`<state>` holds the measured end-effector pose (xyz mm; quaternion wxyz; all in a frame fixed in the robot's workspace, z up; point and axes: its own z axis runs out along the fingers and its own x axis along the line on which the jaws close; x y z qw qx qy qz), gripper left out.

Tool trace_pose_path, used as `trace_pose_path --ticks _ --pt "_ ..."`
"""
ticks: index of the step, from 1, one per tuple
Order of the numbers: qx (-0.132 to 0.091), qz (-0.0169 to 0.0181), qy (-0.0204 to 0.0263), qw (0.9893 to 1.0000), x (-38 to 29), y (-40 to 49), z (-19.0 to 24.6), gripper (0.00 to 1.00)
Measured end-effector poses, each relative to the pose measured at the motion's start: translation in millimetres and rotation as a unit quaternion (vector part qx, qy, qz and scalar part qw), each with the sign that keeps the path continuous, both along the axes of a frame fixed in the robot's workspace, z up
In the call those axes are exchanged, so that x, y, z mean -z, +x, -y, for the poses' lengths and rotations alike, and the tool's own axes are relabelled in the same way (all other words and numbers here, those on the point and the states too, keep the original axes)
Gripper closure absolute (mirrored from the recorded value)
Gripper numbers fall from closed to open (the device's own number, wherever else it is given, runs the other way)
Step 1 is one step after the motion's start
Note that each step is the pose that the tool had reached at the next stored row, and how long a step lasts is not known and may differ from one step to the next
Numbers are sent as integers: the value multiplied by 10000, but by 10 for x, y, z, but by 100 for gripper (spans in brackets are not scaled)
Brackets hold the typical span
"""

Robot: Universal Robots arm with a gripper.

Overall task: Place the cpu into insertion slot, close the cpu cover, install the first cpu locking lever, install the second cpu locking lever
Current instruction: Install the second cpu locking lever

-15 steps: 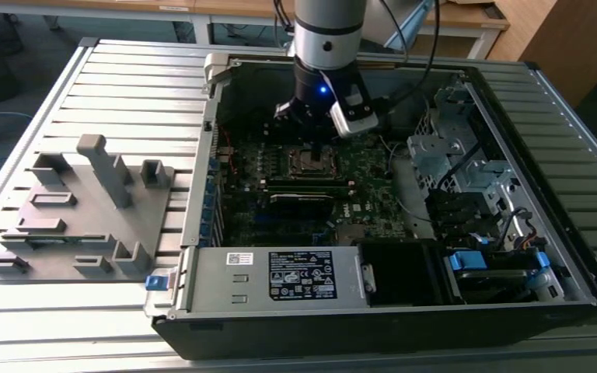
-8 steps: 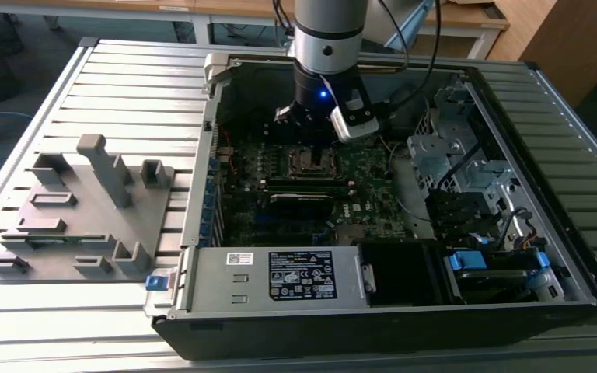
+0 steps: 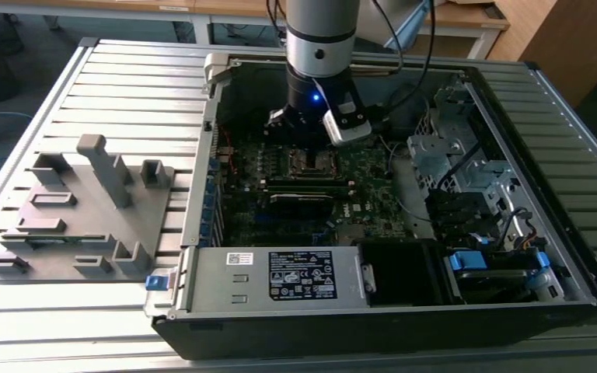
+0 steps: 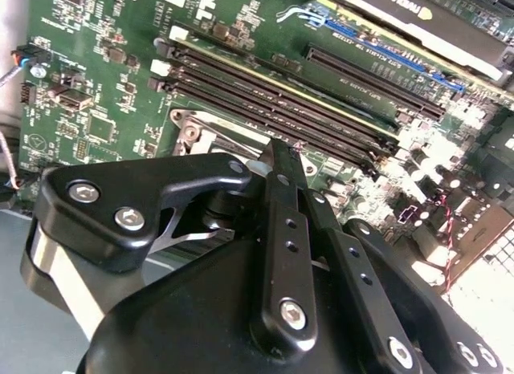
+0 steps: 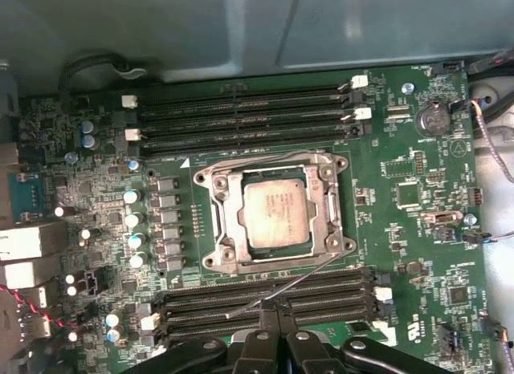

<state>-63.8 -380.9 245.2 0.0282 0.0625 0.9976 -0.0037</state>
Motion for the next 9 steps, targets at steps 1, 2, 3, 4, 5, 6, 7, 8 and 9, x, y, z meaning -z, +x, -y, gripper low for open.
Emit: trace_pose_path --ticks 1,2,3,4,5,6,7,8,9 --pt "0 0 0 10000 6 -6 1 90" --pt "0 1 1 10000 13 -12 2 90" --pt "0 1 1 10000 20 -19 3 90" --pt "0 1 0 10000 28 -26 4 90" --pt "0 1 1 10000 35 -34 4 90" --pt "0 1 0 10000 41 -43 5 90" --pt "0 1 1 10000 48 -49 4 90" --pt "0 1 1 10000 55 -57 3 90" --pt "0 1 0 10000 61 -63 -1 90"
